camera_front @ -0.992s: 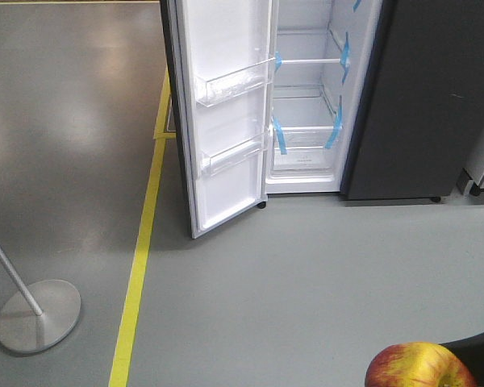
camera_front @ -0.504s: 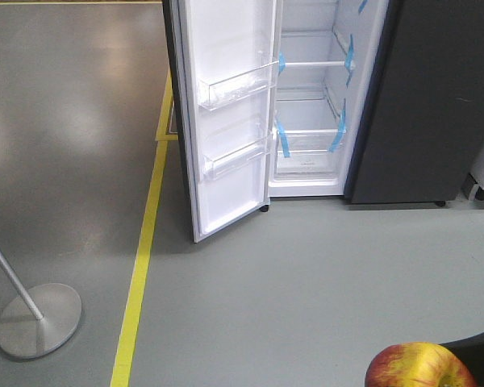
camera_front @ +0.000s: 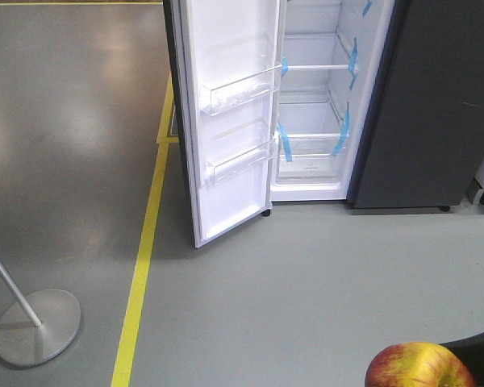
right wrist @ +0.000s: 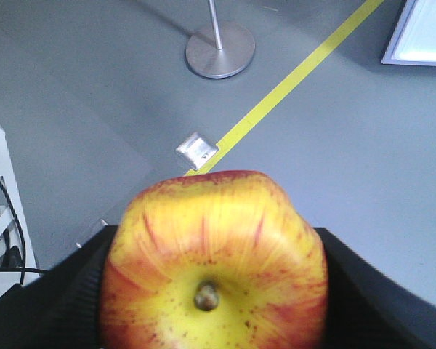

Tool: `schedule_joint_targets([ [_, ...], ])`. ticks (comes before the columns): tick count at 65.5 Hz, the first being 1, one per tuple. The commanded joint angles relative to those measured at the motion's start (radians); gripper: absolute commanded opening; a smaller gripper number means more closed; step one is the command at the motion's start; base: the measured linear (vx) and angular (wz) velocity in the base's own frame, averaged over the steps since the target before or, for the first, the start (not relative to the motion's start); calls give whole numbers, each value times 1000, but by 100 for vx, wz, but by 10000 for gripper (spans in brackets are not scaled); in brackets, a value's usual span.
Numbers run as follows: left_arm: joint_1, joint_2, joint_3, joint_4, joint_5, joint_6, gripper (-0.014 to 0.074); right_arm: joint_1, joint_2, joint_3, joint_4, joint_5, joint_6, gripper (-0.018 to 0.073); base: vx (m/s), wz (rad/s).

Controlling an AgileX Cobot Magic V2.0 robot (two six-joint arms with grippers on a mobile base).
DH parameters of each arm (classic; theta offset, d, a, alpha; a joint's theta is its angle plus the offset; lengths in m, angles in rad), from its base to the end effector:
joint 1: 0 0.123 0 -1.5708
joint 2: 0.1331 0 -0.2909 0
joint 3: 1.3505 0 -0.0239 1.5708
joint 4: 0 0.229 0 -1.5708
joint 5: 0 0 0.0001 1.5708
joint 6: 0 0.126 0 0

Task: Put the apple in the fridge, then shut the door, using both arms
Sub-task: 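Approach the open refrigerator shelves slowly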

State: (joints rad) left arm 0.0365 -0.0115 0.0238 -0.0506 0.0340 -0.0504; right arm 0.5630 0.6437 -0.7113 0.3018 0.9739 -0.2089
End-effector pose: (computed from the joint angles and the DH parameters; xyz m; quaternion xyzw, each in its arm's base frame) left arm 0.0637 0.0021 0.2043 -0.0469 0.6909 -0.0238 0.7210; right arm 0.0683 0.0798 0.2984 -0.3156 0.8644 0.2083 0.3314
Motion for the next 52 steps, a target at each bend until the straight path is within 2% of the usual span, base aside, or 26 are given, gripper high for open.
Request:
schedule_joint_targets([
  [1, 3, -16, 30, -1, -74, -7, -6, -2, -1, -27, 18, -58, -8, 67, 6, -1],
  [52, 3, -16, 30, -1, -74, -7, -6, -2, -1, -27, 18, -57, -8, 67, 7, -1],
])
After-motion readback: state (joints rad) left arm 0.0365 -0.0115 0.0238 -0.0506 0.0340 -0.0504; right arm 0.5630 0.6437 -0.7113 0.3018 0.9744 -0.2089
